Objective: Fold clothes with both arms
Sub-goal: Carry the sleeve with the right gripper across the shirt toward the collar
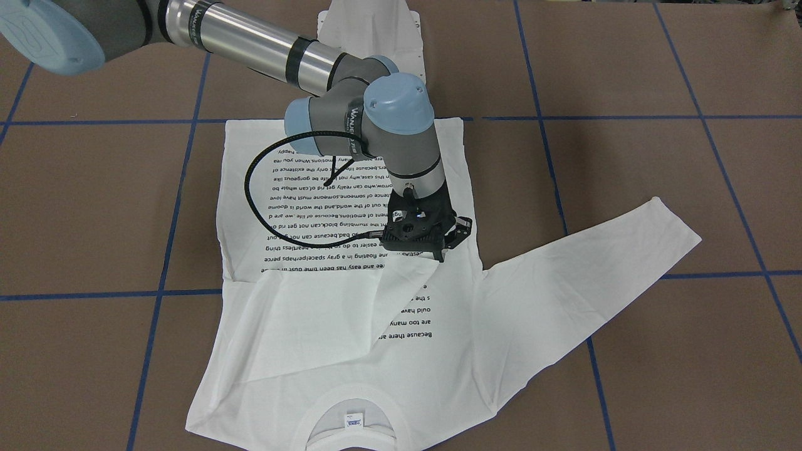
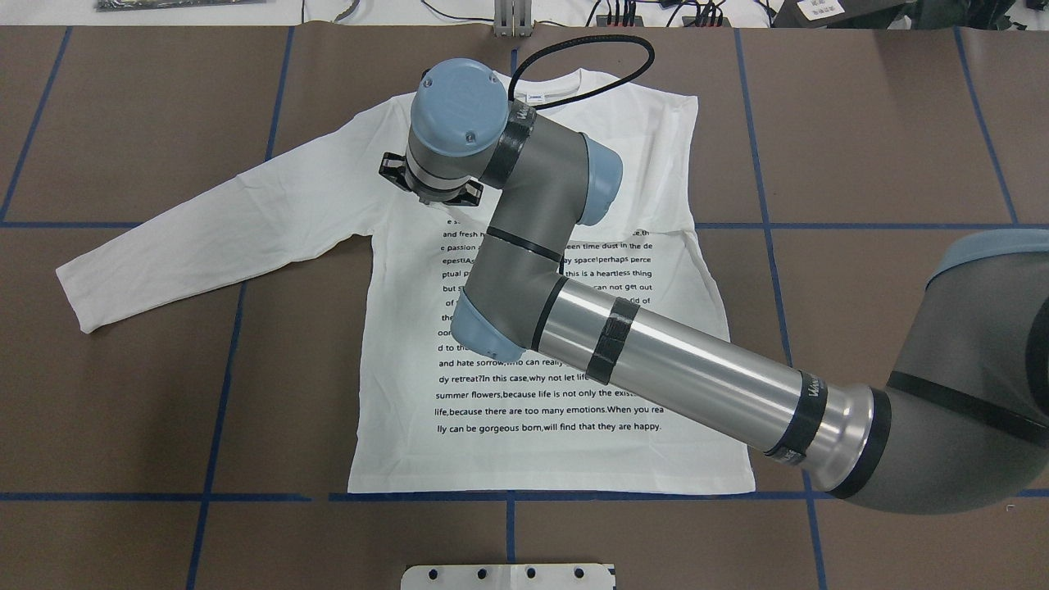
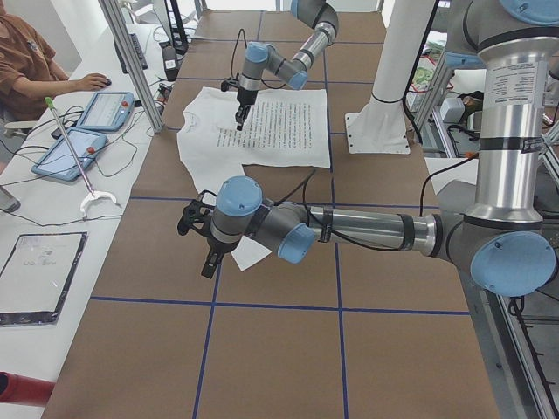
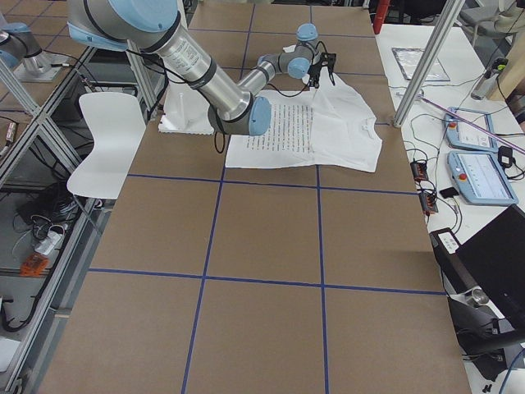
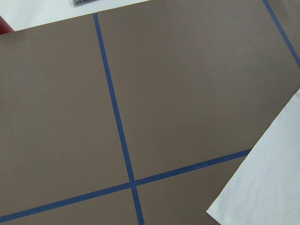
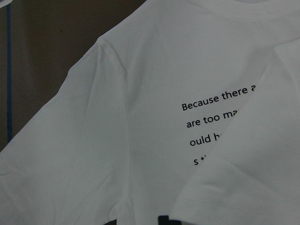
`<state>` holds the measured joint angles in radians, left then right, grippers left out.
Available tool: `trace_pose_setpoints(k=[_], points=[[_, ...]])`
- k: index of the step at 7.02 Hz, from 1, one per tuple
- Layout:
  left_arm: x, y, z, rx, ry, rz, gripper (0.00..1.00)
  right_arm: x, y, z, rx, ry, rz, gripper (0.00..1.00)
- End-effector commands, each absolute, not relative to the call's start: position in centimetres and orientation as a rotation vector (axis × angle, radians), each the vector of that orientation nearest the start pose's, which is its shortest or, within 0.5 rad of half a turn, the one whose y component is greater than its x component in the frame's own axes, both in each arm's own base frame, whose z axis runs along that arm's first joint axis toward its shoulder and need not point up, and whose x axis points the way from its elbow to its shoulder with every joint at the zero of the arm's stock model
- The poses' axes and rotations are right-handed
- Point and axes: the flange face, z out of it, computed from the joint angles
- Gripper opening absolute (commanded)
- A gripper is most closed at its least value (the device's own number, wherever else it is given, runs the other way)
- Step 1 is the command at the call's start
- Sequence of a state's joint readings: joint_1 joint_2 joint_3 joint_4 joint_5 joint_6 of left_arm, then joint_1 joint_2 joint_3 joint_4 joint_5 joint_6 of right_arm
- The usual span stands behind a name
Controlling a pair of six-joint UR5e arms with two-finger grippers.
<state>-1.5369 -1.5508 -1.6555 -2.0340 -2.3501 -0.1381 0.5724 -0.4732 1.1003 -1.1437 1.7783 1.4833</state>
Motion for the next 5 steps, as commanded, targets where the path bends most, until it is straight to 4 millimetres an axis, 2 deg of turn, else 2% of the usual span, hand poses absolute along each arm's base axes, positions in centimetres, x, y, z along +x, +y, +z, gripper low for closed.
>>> trace_pose_setpoints(k=[1, 3, 4, 5], points=[[-4.5, -50.7, 57.2, 0.433, 0.802, 0.111, 1.0, -63.8, -54.0, 7.8, 0.185, -1.106, 0.318, 0.0], [-4.5, -50.7, 57.2, 0.433, 0.802, 0.111, 1.0, -64.1, -54.3, 7.3, 0.218, -1.135, 0.325, 0.0], [-4.6, -50.6, 57.2, 0.434, 0.801, 0.11, 1.0, -65.5, -55.0, 6.7, 0.229, -1.141, 0.326, 0.0], [-4.5, -50.7, 57.3, 0.43, 0.802, 0.11, 1.0, -66.0, -55.0, 6.4, 0.235, -1.144, 0.327, 0.0]])
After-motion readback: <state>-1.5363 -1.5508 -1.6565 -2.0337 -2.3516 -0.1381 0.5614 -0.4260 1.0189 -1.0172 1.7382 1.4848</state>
